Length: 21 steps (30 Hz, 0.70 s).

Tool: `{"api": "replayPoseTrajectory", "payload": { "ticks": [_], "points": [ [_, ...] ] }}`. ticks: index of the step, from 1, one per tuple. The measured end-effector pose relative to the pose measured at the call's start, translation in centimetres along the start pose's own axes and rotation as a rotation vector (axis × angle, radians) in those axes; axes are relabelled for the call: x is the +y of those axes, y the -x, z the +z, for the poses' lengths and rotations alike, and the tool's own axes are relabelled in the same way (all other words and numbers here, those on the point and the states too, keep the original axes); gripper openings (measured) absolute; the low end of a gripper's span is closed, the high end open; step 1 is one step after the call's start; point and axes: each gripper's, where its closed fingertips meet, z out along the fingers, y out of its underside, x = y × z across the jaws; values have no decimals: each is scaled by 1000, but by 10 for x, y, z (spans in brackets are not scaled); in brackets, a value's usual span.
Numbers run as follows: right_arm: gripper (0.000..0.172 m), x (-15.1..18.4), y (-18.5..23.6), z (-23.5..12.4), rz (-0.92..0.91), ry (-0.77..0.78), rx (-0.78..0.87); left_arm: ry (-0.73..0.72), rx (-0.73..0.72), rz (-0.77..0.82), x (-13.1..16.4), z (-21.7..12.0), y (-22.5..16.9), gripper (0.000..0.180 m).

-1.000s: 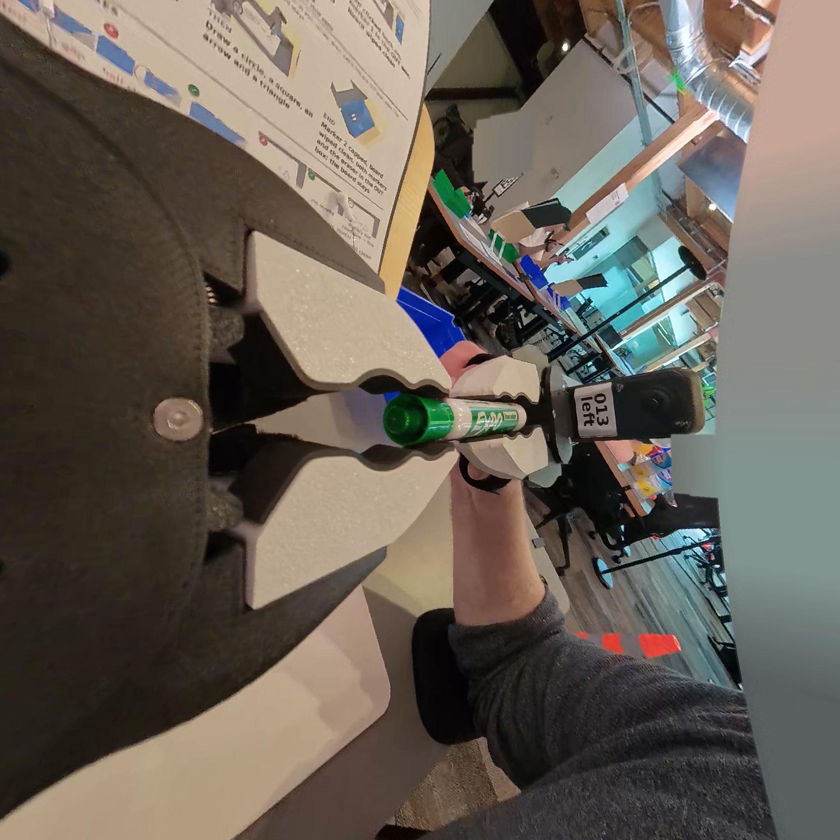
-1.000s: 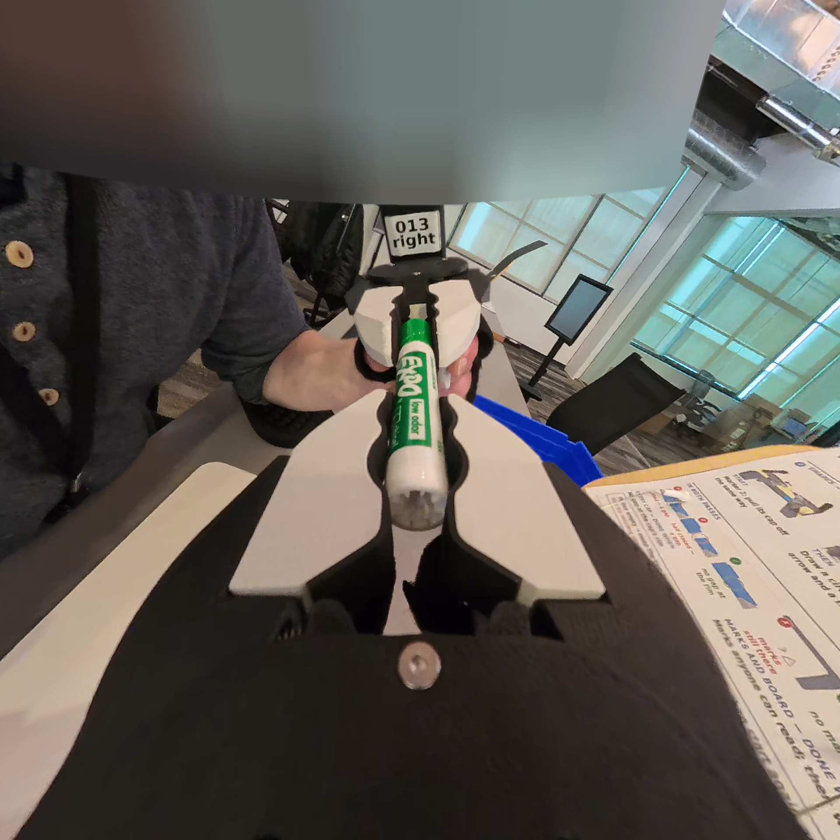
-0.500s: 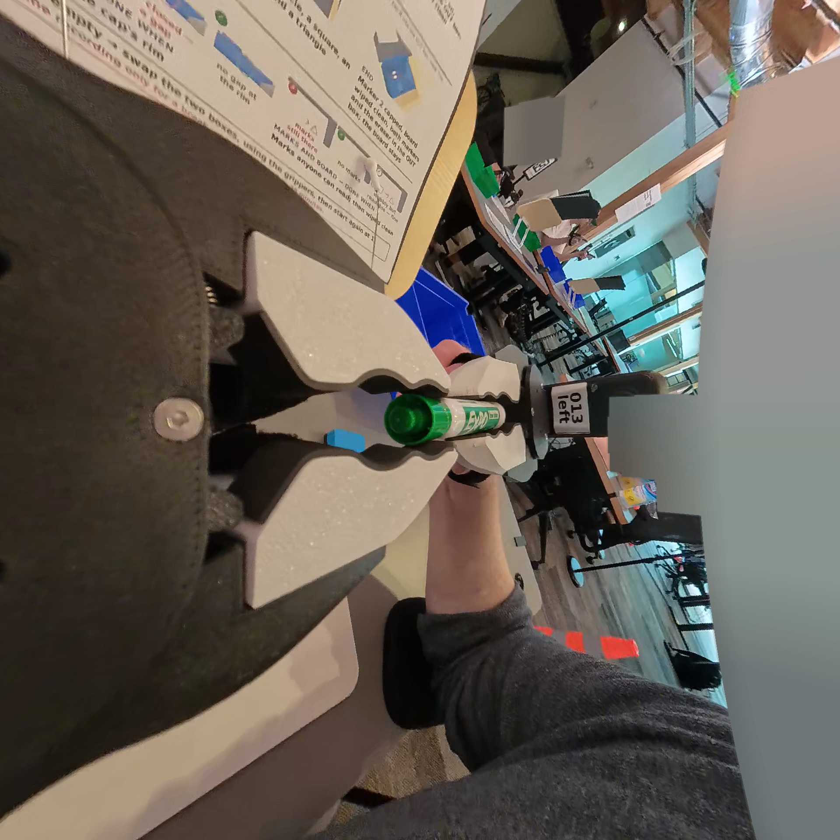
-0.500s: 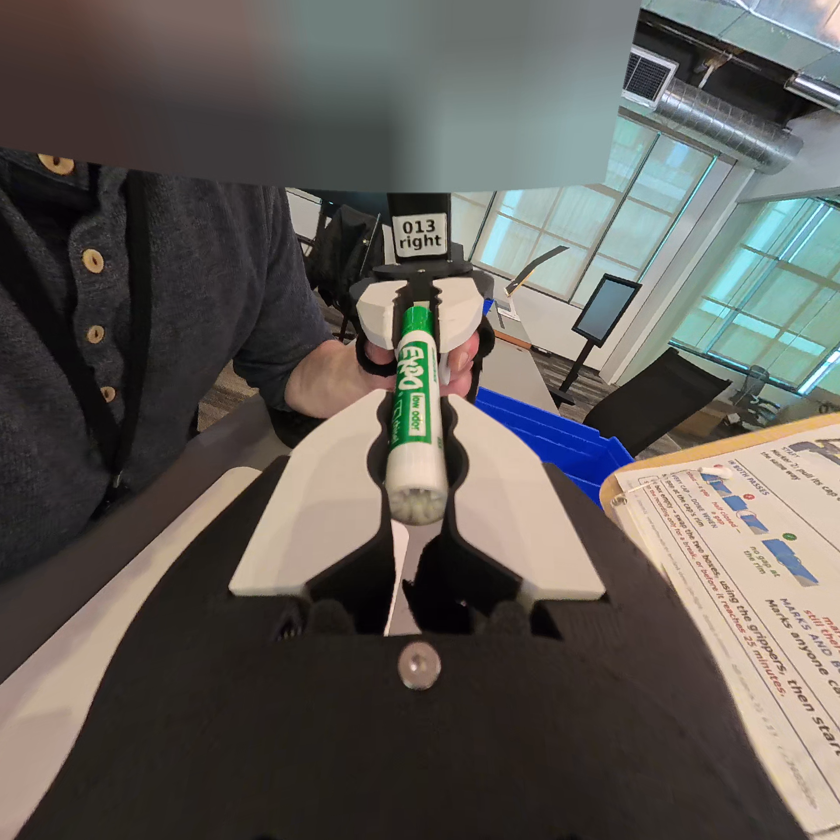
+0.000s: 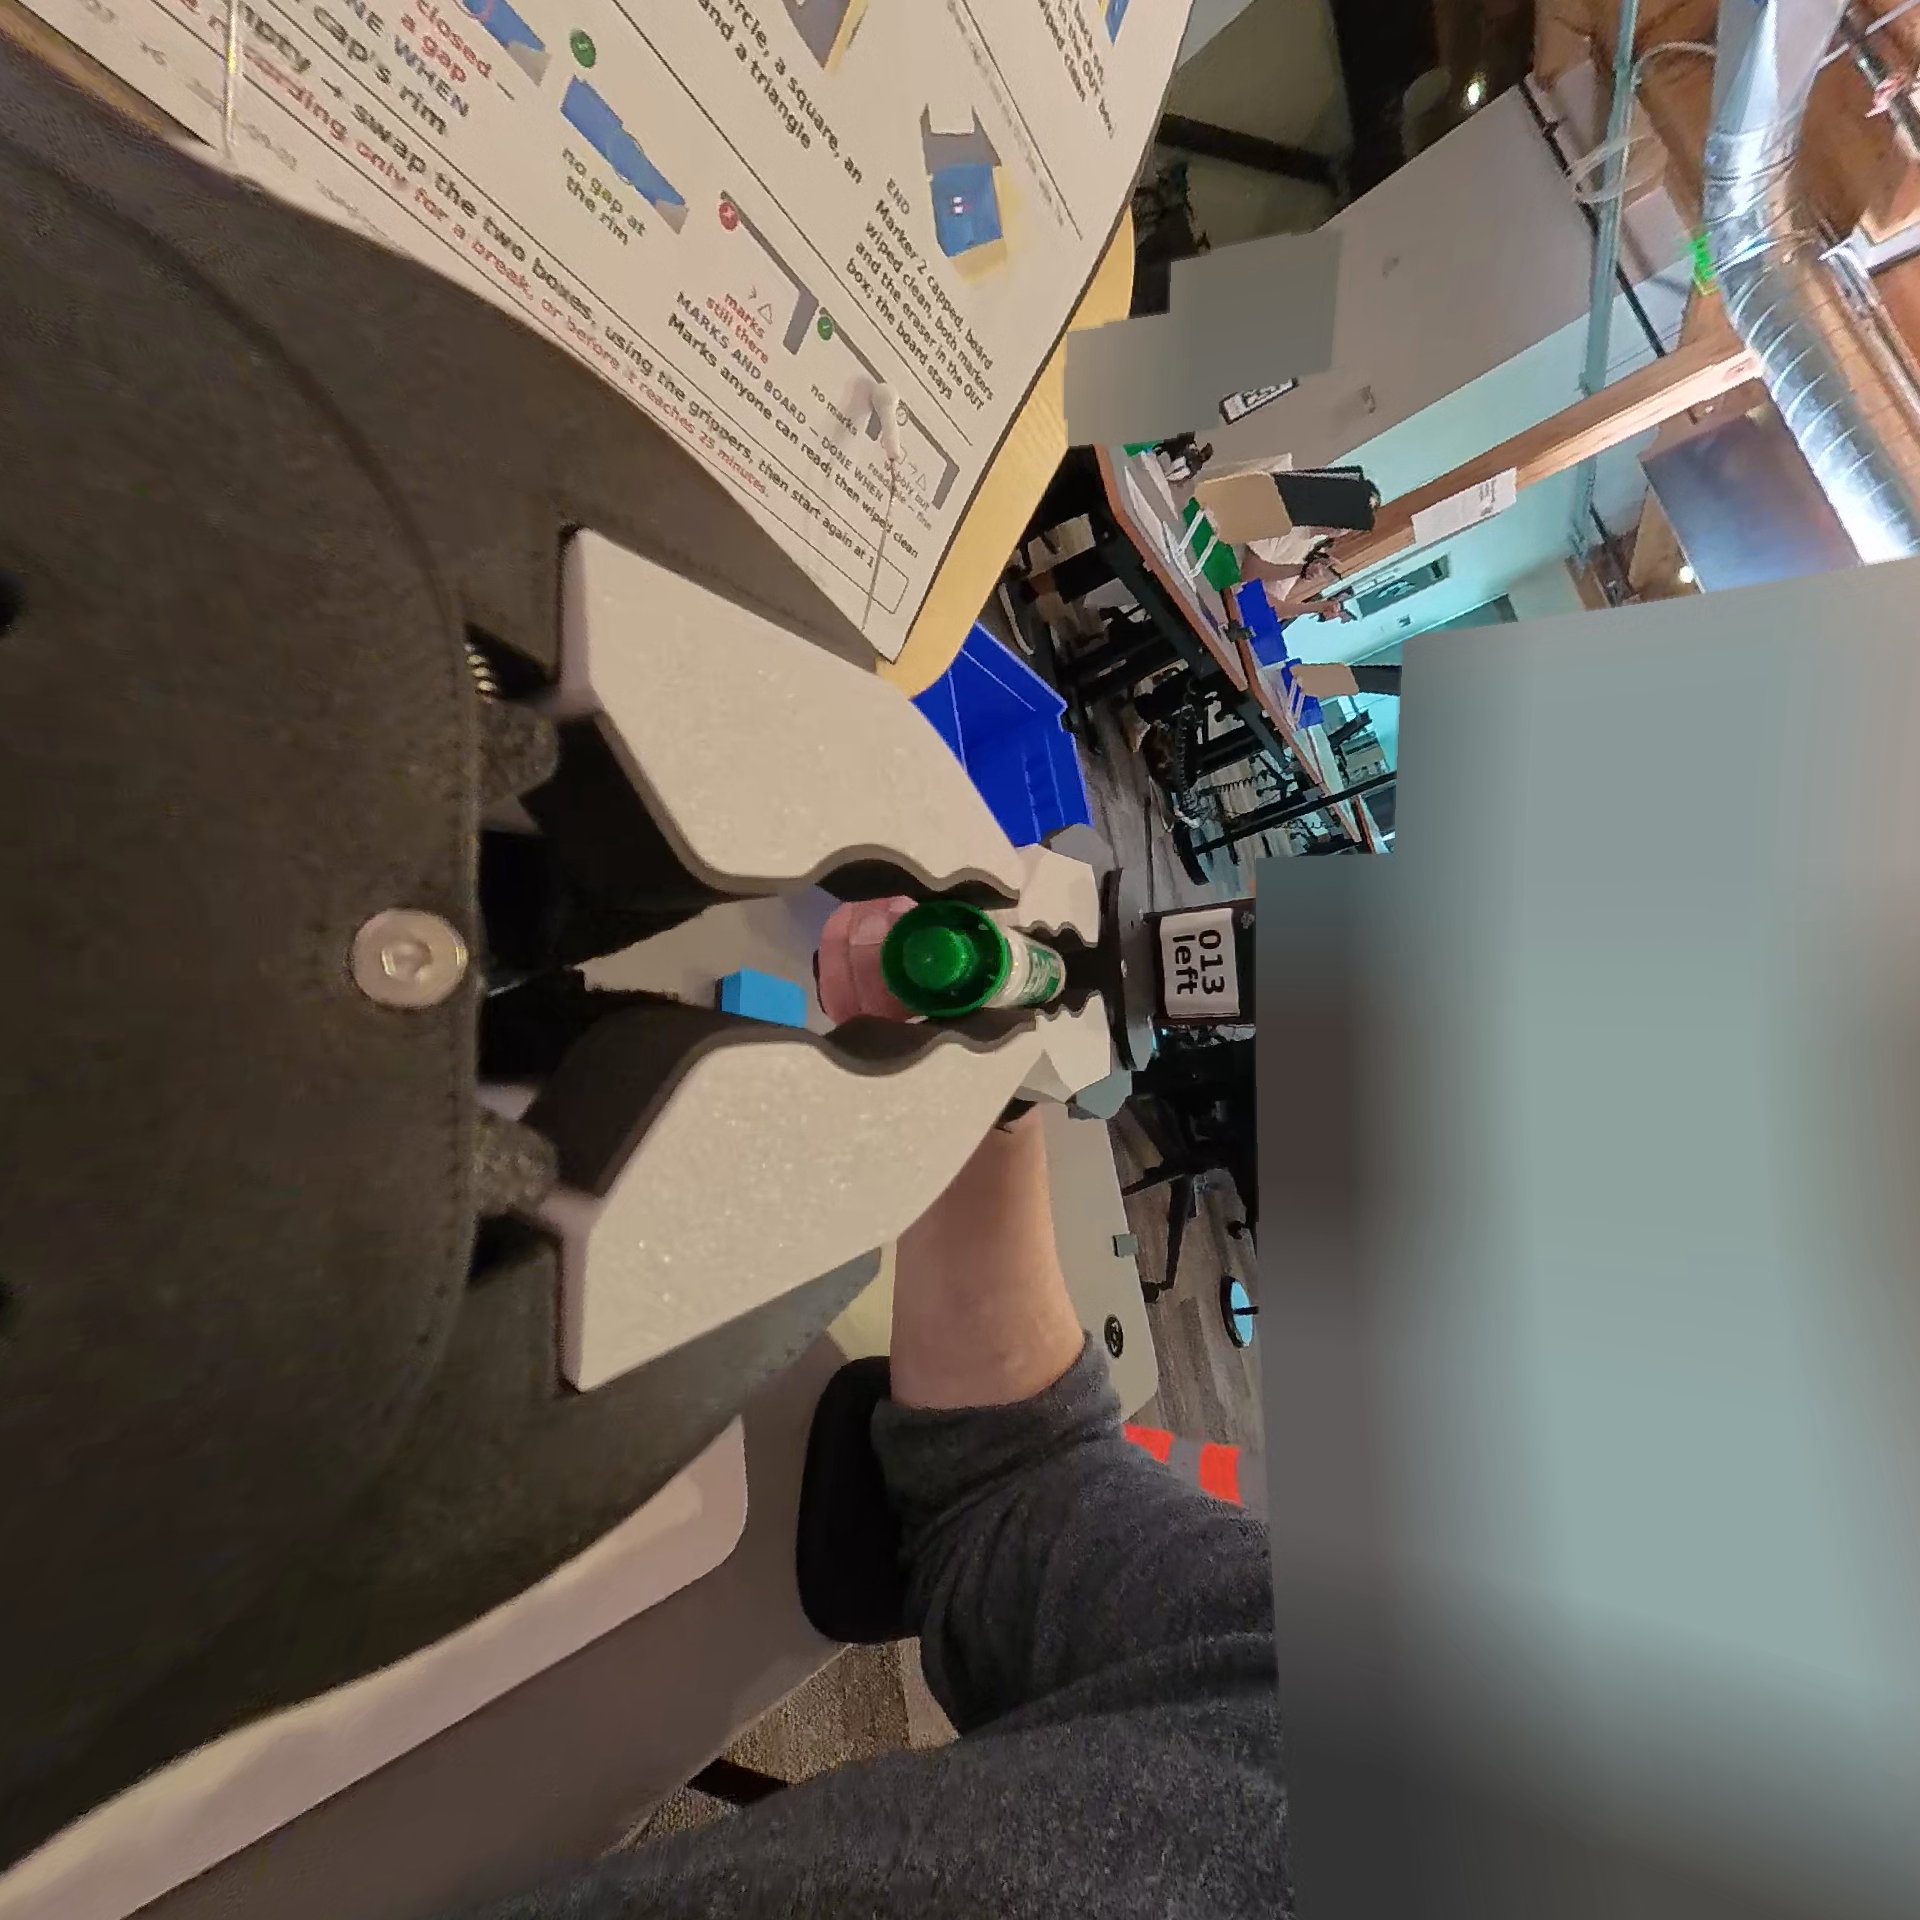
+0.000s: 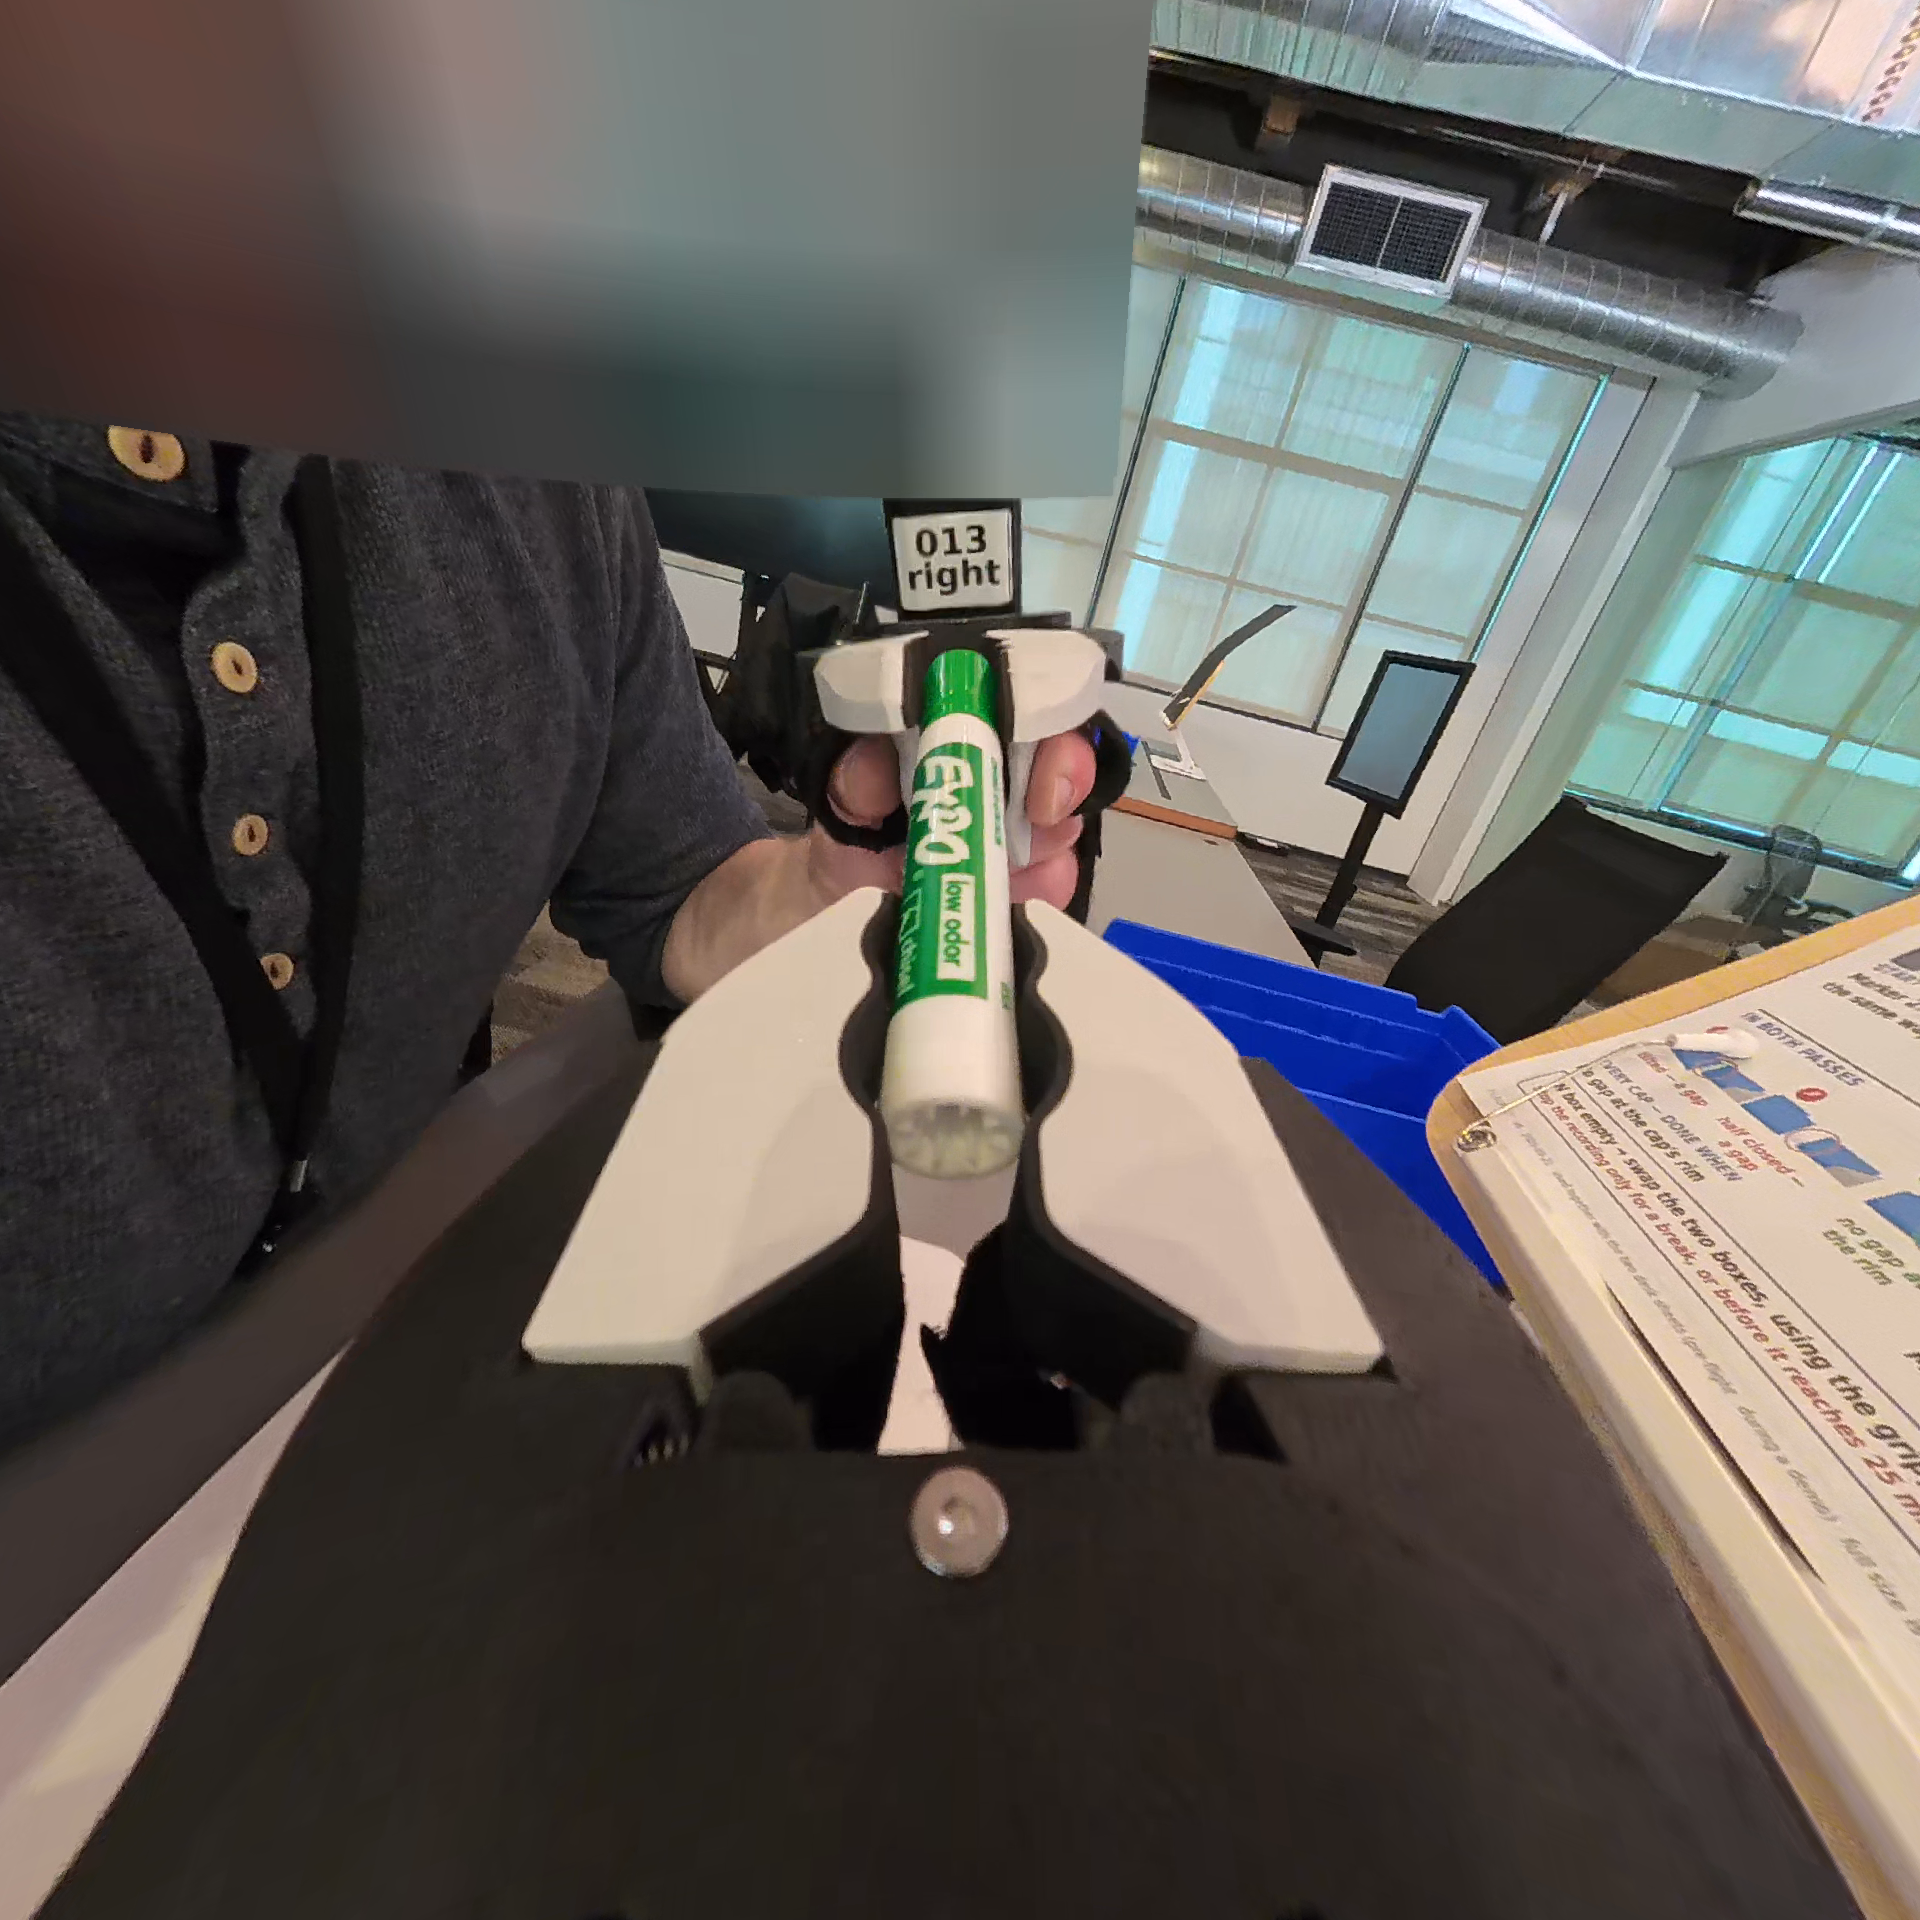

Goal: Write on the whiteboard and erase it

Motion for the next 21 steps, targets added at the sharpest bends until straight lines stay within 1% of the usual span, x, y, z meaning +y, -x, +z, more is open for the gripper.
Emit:
{"api": "replayPoseTrajectory", "payload": {
  "ticks": [1, 2, 3, 4, 5, 6, 7, 8, 10, 11, 12, 16, 17, 19, 21],
  "points": [
    [21, 2, -1, 0, 10, -2, 2, -96, -20, -23, -15, -11, 6, 18],
    [21, -8, -9, -19, 44, -92, 12, -238, -49, -102, -45, -43, 25, 18],
    [21, -25, -33, -57, 105, -216, 103, -330, -157, -90, -69, -82, 53, 14],
    [21, -43, -47, -84, 97, -306, 177, -267, -270, -9, -63, -93, 71, 18],
    [21, -32, -42, -65, 37, -161, 163, -171, -250, -19, -39, -71, 69, 18],
    [21, -12, -33, -35, -35, -1, 141, -114, -179, -48, -17, -45, 56, 19],
    [21, -2, -26, -23, -36, 42, 116, -54, -173, -19, -1, -31, 53, 19],
    [21, 3, -30, -27, -17, 54, 133, -39, -201, -1, 2, -34, 60, 19],
    [20, -9, -44, -55, 7, 2, 189, -99, -182, -69, -10, -55, 75, 19],
    [20, -16, -44, -59, -16, -2, 200, -72, -214, -63, -8, -63, 84, 19],
    [21, -16, -42, -56, -32, 28, 201, -19, -242, -35, -2, -65, 90, 19],
    [21, -3, -40, -45, -37, 116, 188, 110, -209, -6, 16, -53, 84, 19],
    [21, -4, -40, -45, -43, 127, 191, 138, -193, -2, 22, -51, 82, 19],
    [21, -8, -37, -43, -64, 145, 191, 140, -155, -16, 26, -46, 76, 19],
    [21, -10, -34, -41, -89, 175, 189, 188, -139, -5, 37, -39, 70, 19]
  ]
}}
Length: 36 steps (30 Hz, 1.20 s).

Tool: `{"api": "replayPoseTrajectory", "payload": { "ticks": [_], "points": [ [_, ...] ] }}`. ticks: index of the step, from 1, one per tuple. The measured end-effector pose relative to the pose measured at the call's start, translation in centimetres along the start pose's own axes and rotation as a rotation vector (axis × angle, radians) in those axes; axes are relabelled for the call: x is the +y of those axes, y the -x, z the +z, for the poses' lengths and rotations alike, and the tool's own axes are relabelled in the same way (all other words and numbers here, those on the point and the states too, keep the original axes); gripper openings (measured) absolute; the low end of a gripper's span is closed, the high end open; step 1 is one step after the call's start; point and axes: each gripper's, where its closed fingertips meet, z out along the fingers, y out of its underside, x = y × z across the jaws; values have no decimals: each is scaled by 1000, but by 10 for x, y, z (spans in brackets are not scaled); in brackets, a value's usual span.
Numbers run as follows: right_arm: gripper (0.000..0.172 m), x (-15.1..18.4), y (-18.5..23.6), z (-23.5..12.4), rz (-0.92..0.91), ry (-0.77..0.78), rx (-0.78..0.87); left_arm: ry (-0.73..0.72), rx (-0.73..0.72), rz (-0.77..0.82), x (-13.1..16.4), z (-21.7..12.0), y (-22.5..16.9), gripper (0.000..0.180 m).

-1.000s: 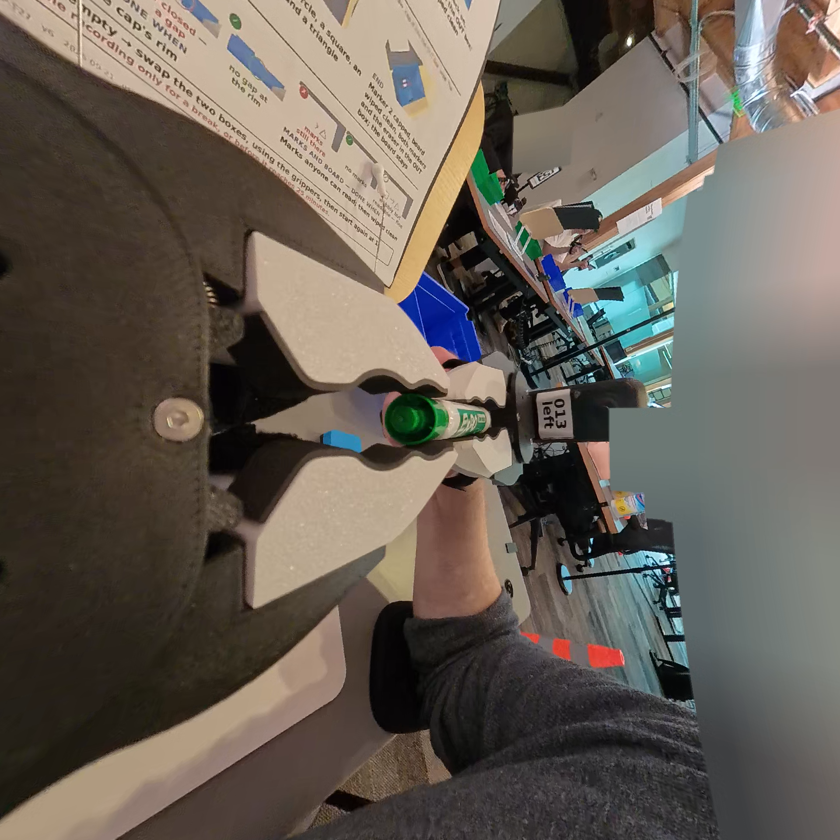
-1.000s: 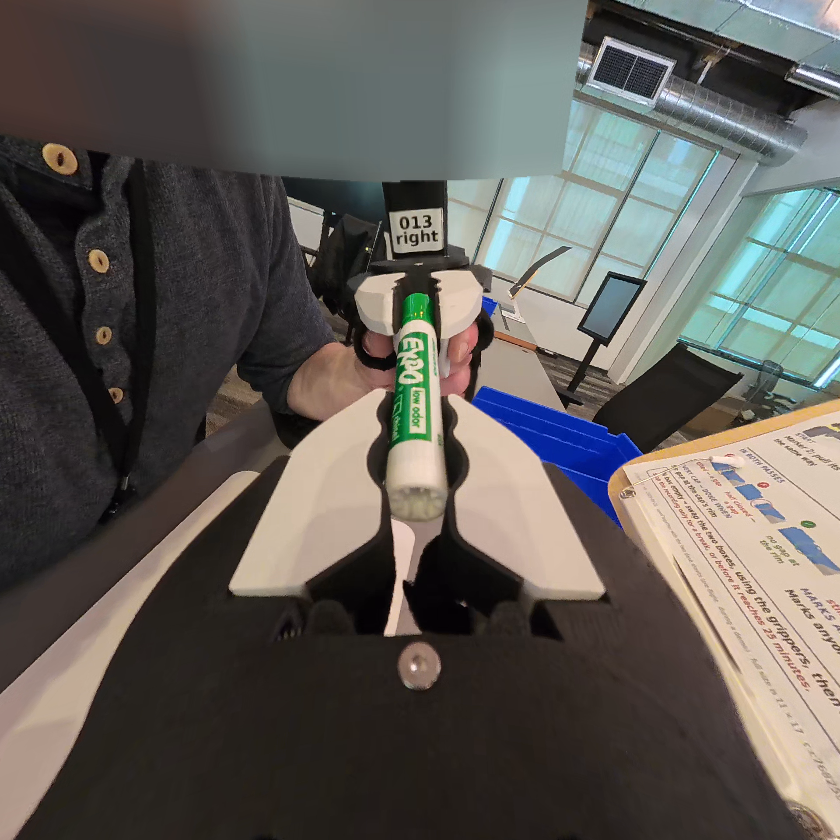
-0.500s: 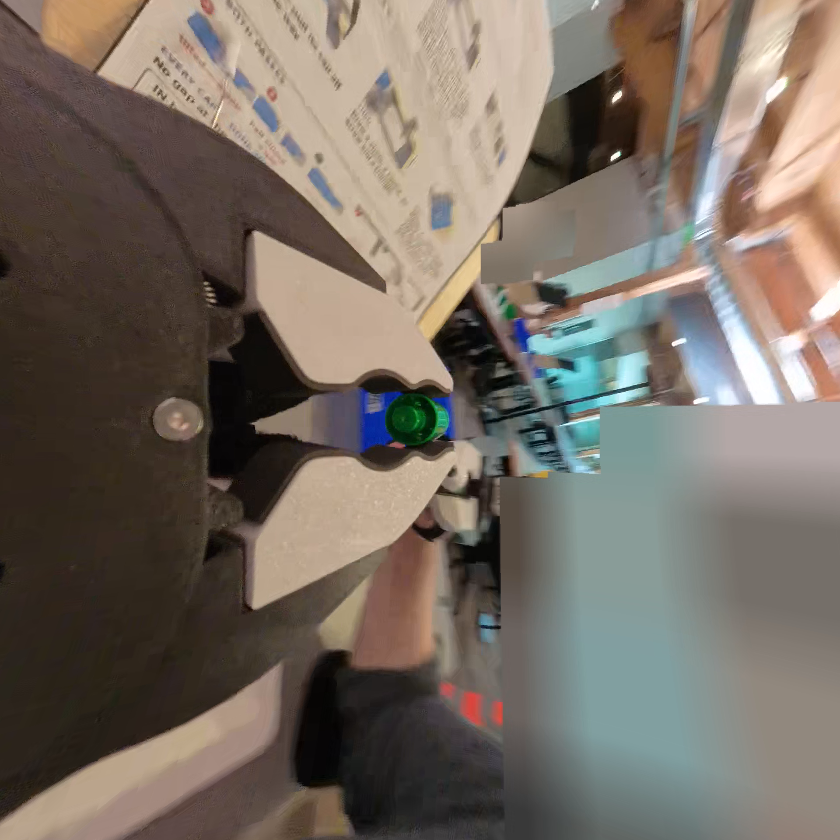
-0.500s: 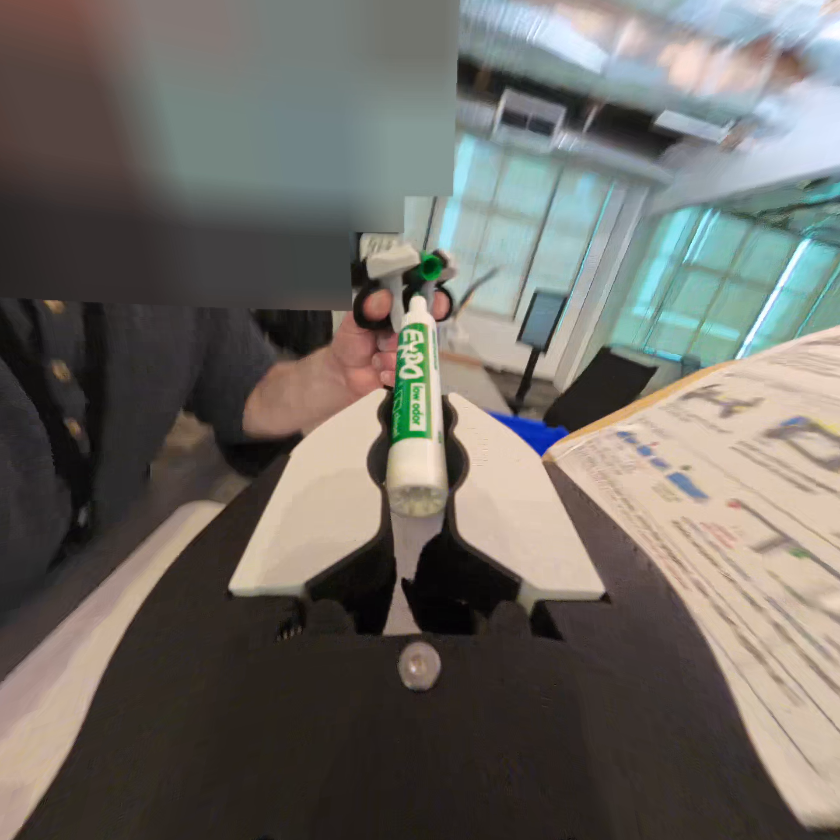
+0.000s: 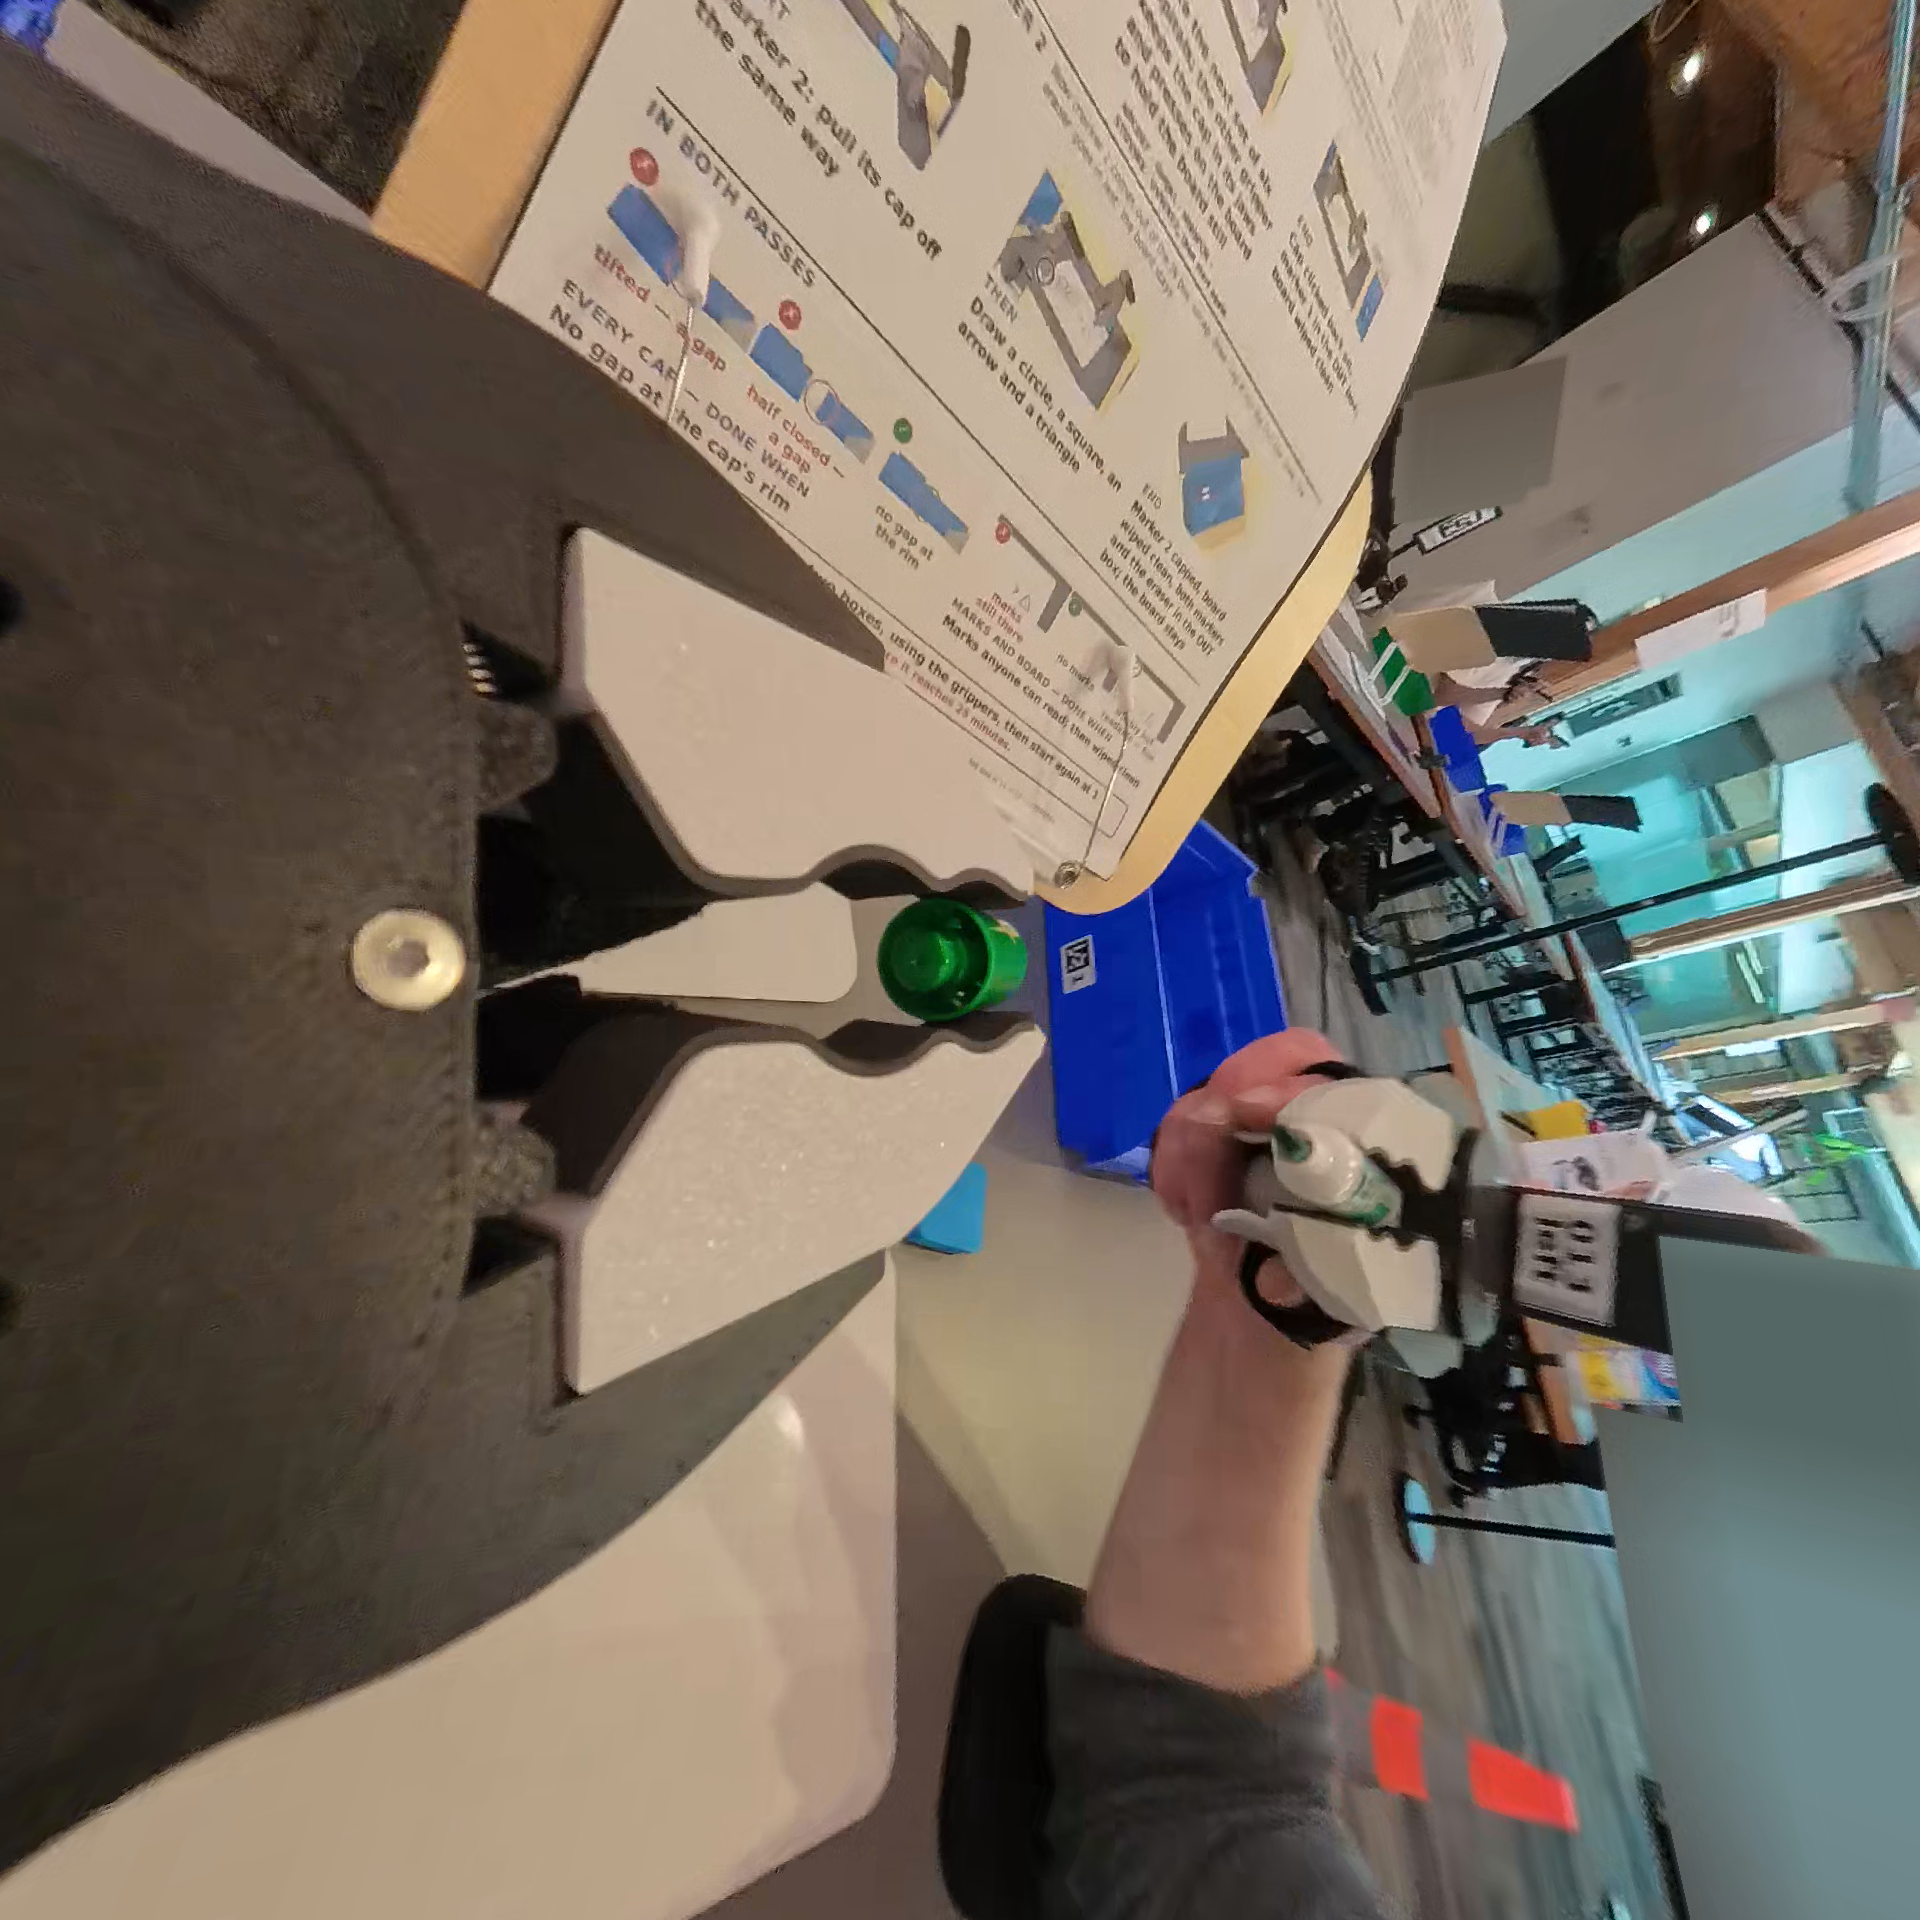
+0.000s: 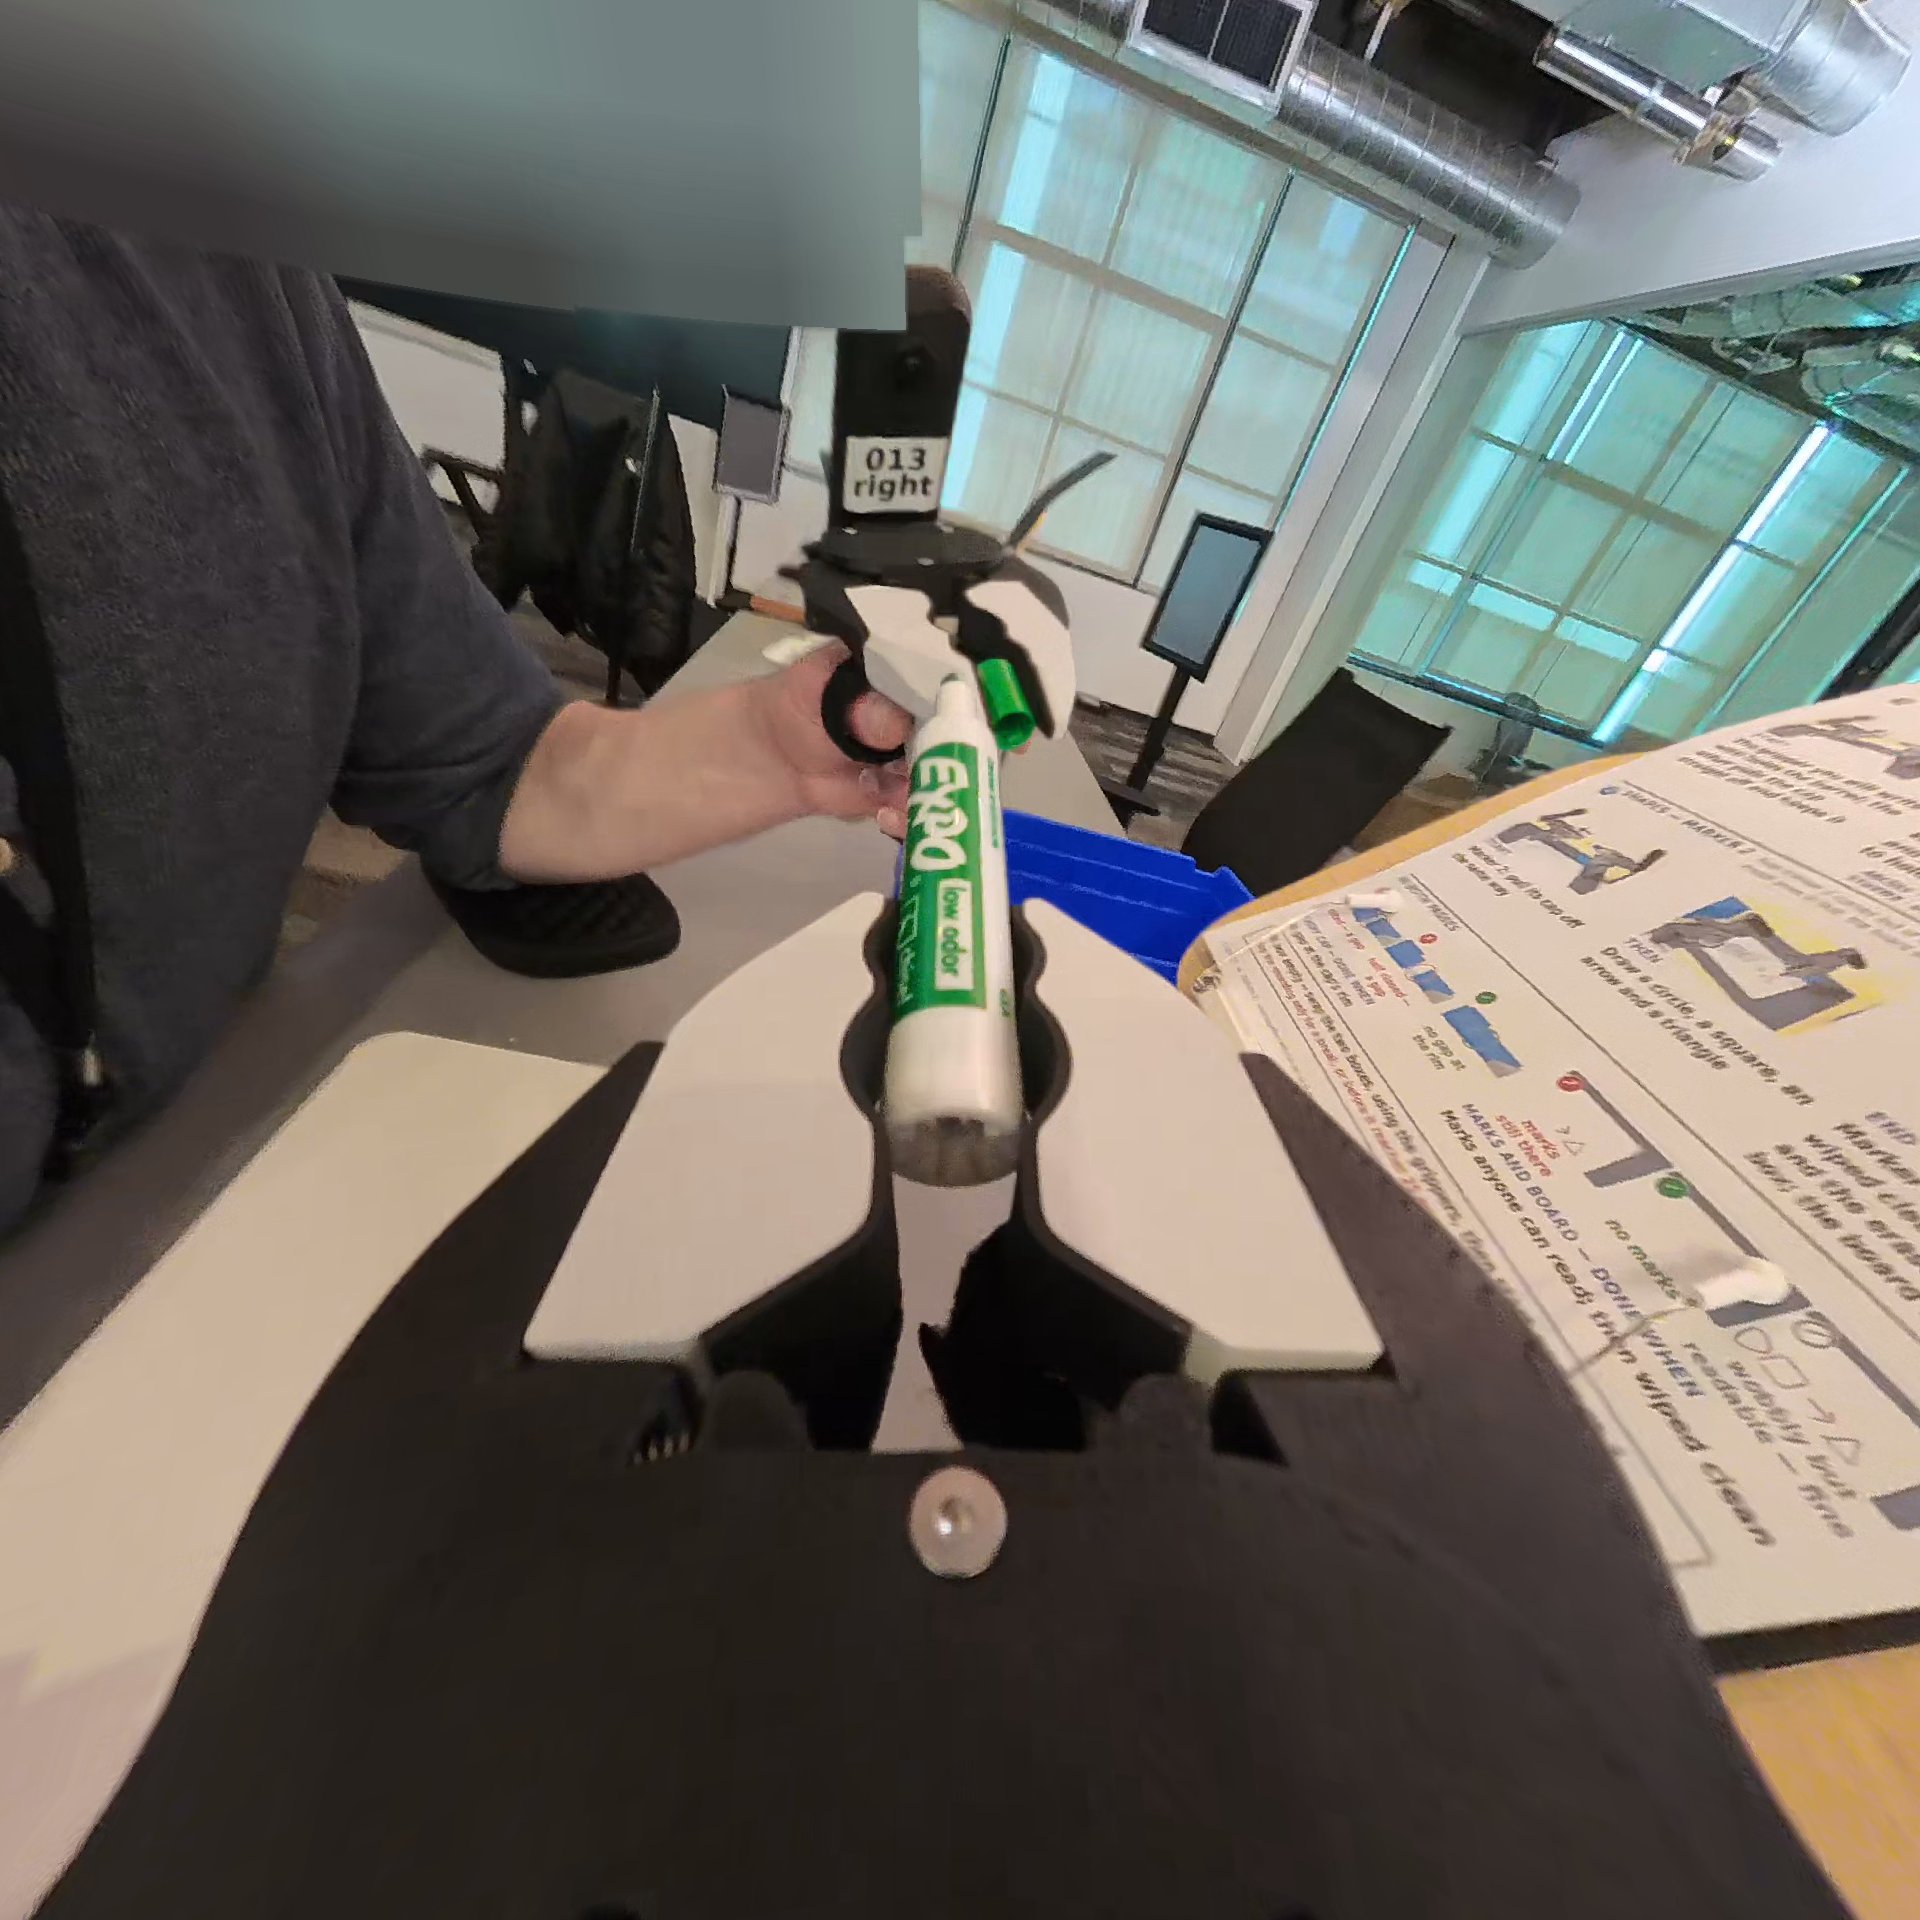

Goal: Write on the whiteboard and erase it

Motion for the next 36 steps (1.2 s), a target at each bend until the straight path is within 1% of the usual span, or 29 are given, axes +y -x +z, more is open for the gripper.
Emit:
{"api": "replayPoseTrajectory", "payload": {
  "ticks": [2, 5, 11, 14, 17, 20, 21, 23, 26, 29, 31, 34, 36],
  "points": [
    [21, 1, 1, 2, -45, 55, 20, 50, 28, 30, 10, 6, -10, 19],
    [21, 2, 1, 4, -65, 89, 33, 99, 39, 56, 20, 9, -16, 19],
    [21, 23, -12, 2, -68, 202, 86, 195, 28, 62, 44, 2, -3, 19],
    [21, 27, -20, -1, -73, 263, 127, 289, 51, 74, 68, -2, 1, 19],
    [21, 31, -24, -3, -105, 370, 178, 332, 56, 50, 87, -8, 4, 19],
    [21, 30, -22, -5, -163, 466, 210, 276, 82, 30, 79, -11, -2, 19],
    [21, 30, -20, -4, -168, 500, 210, 273, 96, 55, 78, -12, -5, 19],
    [21, 29, -14, -3, -190, 560, 215, 306, 88, 121, 81, -13, -6, 19],
    [21, 33, -3, -2, -198, 670, 229, 348, 125, 117, 88, -14, -12, 19],
    [20, 39, 12, 3, -162, 729, 211, 389, 182, 63, 109, -11, -22, 19],
    [21, 45, 19, 3, -154, 784, 222, 420, 234, 20, 128, -10, -33, 19],
    [21, 53, 32, 5, -94, 829, 221, 518, 280, 30, 163, -15, -46, 19],
    [21, 61, 41, 8, -83, 869, 210, 557, 293, 39, 181, -21, -52, 19]
  ]
}}
